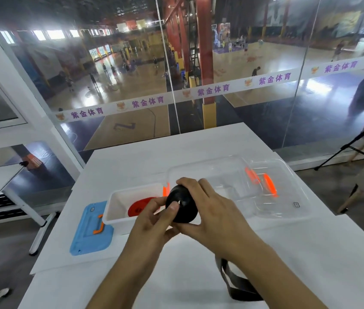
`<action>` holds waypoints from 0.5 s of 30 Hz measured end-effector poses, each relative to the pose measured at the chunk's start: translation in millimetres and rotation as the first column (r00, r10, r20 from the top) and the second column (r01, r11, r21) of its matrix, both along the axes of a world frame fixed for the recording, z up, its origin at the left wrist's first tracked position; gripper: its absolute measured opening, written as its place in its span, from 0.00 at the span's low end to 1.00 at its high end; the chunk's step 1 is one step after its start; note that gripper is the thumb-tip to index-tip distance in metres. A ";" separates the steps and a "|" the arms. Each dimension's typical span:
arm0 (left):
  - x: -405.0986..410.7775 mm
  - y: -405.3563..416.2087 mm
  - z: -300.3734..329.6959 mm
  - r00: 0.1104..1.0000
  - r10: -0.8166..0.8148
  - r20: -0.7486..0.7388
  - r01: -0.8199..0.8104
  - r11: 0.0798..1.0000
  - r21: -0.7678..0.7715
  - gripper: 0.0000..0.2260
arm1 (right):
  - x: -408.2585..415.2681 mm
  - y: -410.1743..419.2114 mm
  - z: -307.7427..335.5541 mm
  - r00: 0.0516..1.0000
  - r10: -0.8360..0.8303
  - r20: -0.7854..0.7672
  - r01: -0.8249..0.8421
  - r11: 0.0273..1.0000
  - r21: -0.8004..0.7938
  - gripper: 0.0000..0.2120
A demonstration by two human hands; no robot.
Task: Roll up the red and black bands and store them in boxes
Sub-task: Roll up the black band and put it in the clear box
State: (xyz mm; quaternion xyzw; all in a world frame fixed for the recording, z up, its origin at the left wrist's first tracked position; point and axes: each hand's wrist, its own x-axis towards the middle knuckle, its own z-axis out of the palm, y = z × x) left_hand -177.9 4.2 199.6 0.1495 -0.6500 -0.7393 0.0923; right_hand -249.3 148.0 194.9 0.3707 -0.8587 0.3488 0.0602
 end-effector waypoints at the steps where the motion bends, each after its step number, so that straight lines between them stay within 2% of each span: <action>1: 1.2 -6.4 0.2 0.999 -0.044 0.027 0.044 0.999 -0.021 0.19 | -4.2 4.3 2.9 0.998 0.062 0.007 -0.062 0.994 0.085 0.33; 4: 1.8 -21.2 6.5 0.982 -0.180 0.063 0.189 0.964 -0.186 0.15 | -9.7 8.6 12.7 0.977 0.199 -0.075 -0.166 0.934 0.317 0.37; 6: 1.3 -24.9 9.8 0.975 -0.213 0.063 0.223 0.934 -0.280 0.13 | -8.1 5.8 15.4 0.962 0.247 -0.113 -0.186 0.902 0.389 0.40; 10: 0.3 -22.4 5.9 0.988 -0.152 -0.042 0.134 0.950 -0.281 0.13 | -8.3 7.3 14.6 0.971 0.195 -0.141 -0.138 0.932 0.335 0.45; 15: -1.5 -12.4 -5.3 0.993 0.018 -0.115 -0.030 0.994 -0.102 0.16 | -9.5 9.8 6.2 0.994 0.033 -0.108 -0.016 0.987 0.162 0.44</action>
